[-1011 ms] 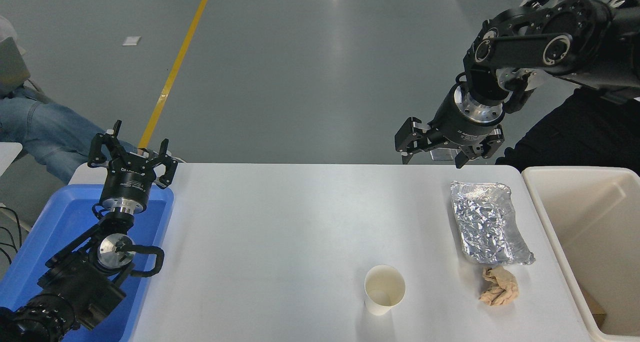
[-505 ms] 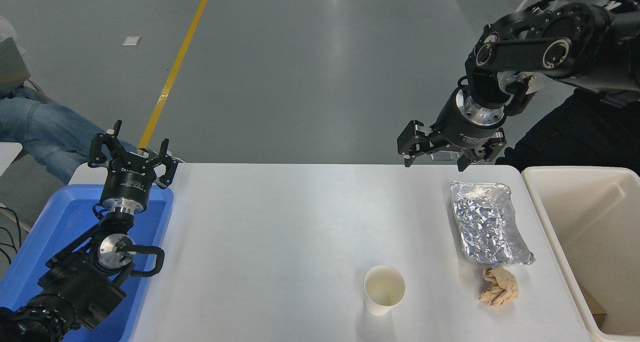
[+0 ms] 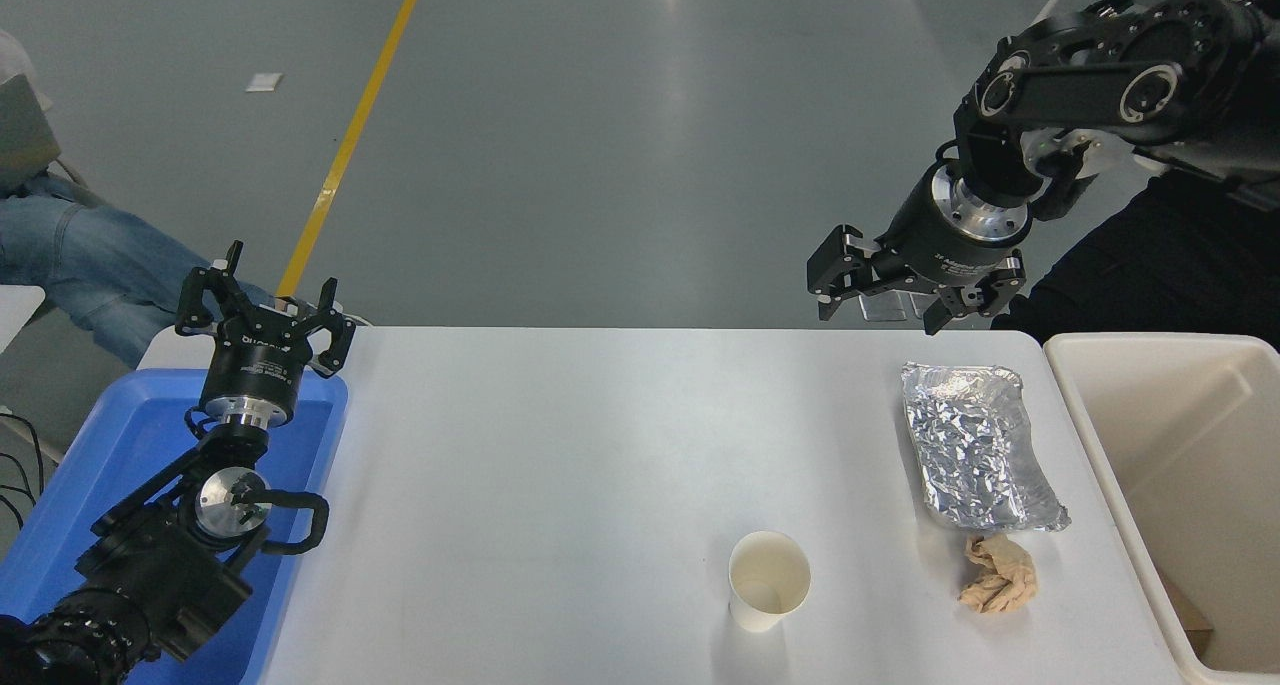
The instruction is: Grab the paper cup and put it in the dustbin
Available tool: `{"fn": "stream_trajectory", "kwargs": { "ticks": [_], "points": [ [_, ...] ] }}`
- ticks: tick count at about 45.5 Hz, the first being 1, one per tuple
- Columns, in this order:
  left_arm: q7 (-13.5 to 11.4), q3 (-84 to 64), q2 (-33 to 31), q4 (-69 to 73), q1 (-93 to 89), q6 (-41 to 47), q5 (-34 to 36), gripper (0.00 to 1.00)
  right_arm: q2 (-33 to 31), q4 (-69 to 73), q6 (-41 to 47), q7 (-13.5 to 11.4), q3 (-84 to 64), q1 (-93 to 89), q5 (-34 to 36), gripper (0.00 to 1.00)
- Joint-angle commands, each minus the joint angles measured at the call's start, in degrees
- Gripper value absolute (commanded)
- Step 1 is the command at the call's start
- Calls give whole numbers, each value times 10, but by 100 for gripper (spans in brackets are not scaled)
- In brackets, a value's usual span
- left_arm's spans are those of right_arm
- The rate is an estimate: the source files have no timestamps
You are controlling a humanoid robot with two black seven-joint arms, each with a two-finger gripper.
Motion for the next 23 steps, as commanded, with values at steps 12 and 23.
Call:
{"fn": "stream_trajectory", "kwargs": {
  "ticks": [12, 23],
  "points": [
    [0, 0, 0, 0, 0, 0, 0, 99, -24, 3, 1, 0, -6, 16, 4, 100],
    [0, 0, 0, 0, 0, 0, 0, 99, -22, 4, 2, 0, 0, 15, 4, 100]
  ]
}}
